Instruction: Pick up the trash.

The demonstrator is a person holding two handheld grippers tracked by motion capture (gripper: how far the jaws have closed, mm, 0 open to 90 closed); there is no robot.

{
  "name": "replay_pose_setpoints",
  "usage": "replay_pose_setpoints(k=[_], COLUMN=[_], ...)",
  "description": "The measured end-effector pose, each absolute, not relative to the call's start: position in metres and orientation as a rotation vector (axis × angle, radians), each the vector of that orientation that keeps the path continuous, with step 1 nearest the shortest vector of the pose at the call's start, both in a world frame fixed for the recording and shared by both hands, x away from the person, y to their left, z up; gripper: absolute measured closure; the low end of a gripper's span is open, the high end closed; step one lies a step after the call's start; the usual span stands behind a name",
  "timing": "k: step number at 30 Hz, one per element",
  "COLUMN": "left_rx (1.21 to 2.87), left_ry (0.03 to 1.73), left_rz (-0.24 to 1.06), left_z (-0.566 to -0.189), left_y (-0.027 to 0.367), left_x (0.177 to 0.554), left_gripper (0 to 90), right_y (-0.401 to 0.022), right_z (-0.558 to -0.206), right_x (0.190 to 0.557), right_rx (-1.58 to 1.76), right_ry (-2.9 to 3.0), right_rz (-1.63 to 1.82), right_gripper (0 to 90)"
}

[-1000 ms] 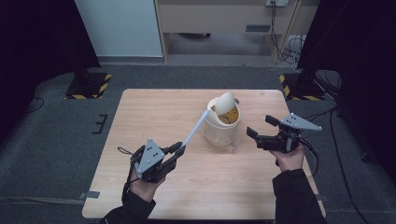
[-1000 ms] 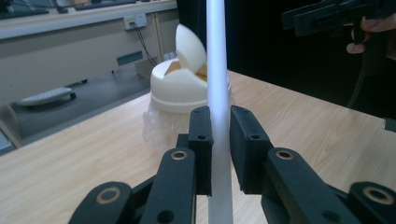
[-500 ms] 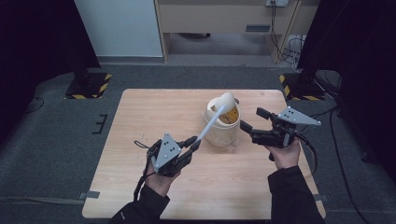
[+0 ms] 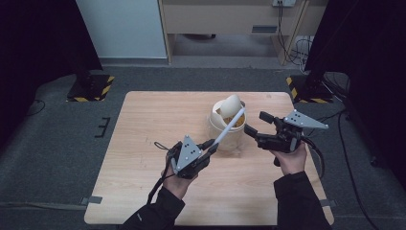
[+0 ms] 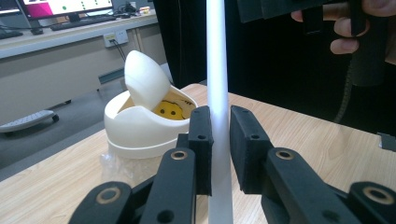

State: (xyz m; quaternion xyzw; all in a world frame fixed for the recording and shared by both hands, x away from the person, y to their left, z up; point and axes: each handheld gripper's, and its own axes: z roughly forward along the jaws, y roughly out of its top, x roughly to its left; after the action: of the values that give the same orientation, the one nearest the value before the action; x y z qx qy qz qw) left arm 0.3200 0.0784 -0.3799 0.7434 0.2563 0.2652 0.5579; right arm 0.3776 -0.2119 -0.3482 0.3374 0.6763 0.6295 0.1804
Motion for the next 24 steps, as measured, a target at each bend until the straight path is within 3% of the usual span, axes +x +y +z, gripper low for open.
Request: replay_pose_setpoints(k=[13,24], left_rx=[1.774,1.777], left_ry=[0.572,0.541], left_rz=[0.611,0.605], left_z=[-0.386,-0.384], left_y=[0.057,0.045], left_x=[0.321,0.317], left_gripper=[78.3,78.3], right_y=[-0.207,-0.203], right_z=[-0.351,-0.355], right_x=[0.376,0.375], right_rx=[0.922,0.87], right_ry=[1.942,1.997], right_rz=[1.824,1.813], right_gripper=[24.3,43.1])
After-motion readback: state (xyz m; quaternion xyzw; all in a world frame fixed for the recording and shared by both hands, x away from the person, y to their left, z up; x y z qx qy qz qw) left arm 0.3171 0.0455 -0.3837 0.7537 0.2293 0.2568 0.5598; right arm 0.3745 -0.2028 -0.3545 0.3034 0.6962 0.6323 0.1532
